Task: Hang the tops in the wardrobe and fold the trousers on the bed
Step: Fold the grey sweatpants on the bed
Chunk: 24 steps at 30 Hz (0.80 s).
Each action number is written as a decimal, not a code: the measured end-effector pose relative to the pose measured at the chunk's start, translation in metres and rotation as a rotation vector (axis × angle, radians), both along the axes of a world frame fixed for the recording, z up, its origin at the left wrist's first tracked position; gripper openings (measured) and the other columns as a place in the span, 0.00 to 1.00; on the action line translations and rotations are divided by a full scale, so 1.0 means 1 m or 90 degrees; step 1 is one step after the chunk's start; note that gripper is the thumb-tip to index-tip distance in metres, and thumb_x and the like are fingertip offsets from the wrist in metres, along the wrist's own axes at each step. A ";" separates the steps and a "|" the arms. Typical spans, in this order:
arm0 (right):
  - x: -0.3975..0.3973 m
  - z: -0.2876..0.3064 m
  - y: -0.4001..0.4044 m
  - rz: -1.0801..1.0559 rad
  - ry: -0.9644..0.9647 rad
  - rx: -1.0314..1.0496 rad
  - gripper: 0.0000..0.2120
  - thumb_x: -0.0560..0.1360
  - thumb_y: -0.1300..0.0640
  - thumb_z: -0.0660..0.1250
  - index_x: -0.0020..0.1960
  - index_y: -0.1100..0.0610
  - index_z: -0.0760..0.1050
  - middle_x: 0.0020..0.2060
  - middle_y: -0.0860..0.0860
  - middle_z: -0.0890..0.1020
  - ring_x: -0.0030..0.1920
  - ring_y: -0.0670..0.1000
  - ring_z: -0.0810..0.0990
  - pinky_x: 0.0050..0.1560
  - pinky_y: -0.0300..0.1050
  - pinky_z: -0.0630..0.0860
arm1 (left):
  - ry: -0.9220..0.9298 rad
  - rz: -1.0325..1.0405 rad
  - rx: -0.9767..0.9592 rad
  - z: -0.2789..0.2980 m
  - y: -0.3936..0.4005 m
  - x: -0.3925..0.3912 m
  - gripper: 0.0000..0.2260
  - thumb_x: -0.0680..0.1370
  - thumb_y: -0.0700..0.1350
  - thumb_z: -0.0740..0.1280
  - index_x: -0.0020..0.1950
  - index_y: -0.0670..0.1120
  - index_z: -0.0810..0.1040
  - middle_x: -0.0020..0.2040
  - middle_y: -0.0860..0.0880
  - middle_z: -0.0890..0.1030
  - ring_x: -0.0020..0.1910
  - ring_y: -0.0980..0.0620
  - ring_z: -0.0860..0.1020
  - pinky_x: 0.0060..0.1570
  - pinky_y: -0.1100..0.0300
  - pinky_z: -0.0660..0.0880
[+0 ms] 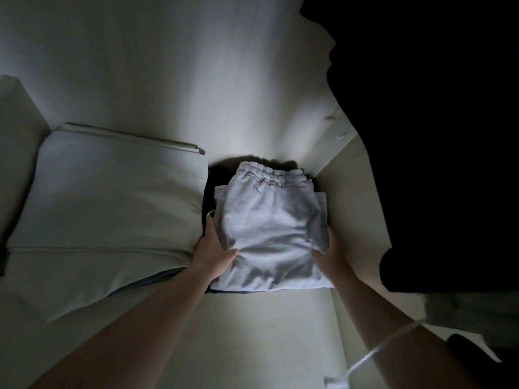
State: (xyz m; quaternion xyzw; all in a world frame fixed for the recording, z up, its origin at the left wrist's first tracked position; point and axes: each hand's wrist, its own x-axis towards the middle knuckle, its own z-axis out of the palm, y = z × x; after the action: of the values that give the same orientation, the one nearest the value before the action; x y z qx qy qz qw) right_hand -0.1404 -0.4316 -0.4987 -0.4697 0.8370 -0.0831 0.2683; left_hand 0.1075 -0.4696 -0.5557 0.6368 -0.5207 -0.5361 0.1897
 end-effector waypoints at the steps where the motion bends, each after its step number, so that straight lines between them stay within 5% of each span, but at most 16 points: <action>1: 0.003 0.001 0.003 0.038 0.054 0.003 0.34 0.75 0.59 0.67 0.76 0.60 0.54 0.73 0.60 0.63 0.72 0.59 0.62 0.71 0.53 0.60 | 0.003 0.002 -0.005 0.002 0.003 0.001 0.48 0.73 0.44 0.73 0.79 0.50 0.39 0.73 0.44 0.67 0.69 0.46 0.69 0.64 0.59 0.66; 5: 0.035 0.017 0.022 0.130 0.092 -0.117 0.29 0.76 0.58 0.67 0.74 0.60 0.62 0.69 0.58 0.68 0.70 0.55 0.66 0.70 0.48 0.62 | 0.036 0.049 -0.040 0.017 0.020 0.002 0.39 0.73 0.41 0.72 0.78 0.48 0.53 0.66 0.48 0.72 0.64 0.50 0.73 0.54 0.66 0.69; 8: 0.070 0.038 0.038 0.069 -0.146 -0.168 0.15 0.77 0.64 0.65 0.63 0.61 0.74 0.53 0.56 0.81 0.52 0.52 0.81 0.51 0.33 0.74 | 0.058 0.104 -0.013 0.030 0.038 0.007 0.23 0.74 0.41 0.69 0.69 0.42 0.71 0.60 0.46 0.77 0.60 0.48 0.76 0.49 0.65 0.69; 11: 0.102 0.063 0.047 -0.050 -0.361 -0.168 0.10 0.77 0.68 0.61 0.56 0.61 0.76 0.43 0.57 0.83 0.39 0.47 0.82 0.37 0.36 0.75 | 0.137 0.157 0.037 0.047 0.055 0.018 0.12 0.75 0.40 0.67 0.59 0.40 0.78 0.55 0.41 0.82 0.53 0.45 0.81 0.42 0.62 0.72; 15: 0.139 0.100 0.060 -0.028 -0.488 -0.194 0.09 0.77 0.69 0.60 0.53 0.61 0.76 0.37 0.54 0.82 0.35 0.47 0.81 0.39 0.38 0.75 | 0.170 0.256 0.014 0.087 0.075 0.047 0.02 0.70 0.45 0.70 0.42 0.51 0.79 0.42 0.47 0.82 0.46 0.46 0.81 0.47 0.54 0.75; 18: 0.159 0.126 0.072 0.011 -0.533 -0.212 0.10 0.77 0.70 0.61 0.49 0.59 0.78 0.40 0.58 0.82 0.39 0.52 0.81 0.43 0.41 0.77 | 0.190 0.308 -0.009 0.114 0.094 0.068 0.05 0.77 0.39 0.67 0.50 0.47 0.78 0.46 0.45 0.82 0.41 0.54 0.82 0.42 0.59 0.75; 21: 0.173 0.143 0.078 0.049 -0.582 -0.229 0.11 0.77 0.70 0.62 0.47 0.57 0.78 0.37 0.53 0.82 0.37 0.45 0.82 0.44 0.39 0.79 | 0.282 0.385 -0.047 0.144 0.122 0.081 0.05 0.78 0.36 0.65 0.51 0.44 0.77 0.48 0.45 0.81 0.34 0.61 0.81 0.35 0.69 0.75; 24: 0.197 0.161 0.090 0.107 -0.652 -0.193 0.11 0.78 0.70 0.60 0.48 0.58 0.78 0.35 0.51 0.82 0.35 0.42 0.81 0.42 0.35 0.78 | 0.339 0.481 -0.097 0.183 0.166 0.099 0.05 0.75 0.41 0.70 0.50 0.49 0.79 0.45 0.49 0.83 0.41 0.56 0.81 0.42 0.64 0.74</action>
State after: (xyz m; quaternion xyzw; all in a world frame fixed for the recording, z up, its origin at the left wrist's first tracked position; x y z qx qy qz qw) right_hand 0.0564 -0.3418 -0.3382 -0.4678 0.5374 -0.3993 0.5771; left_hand 0.2064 -0.3037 -0.3731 0.6066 -0.2233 -0.5344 0.5446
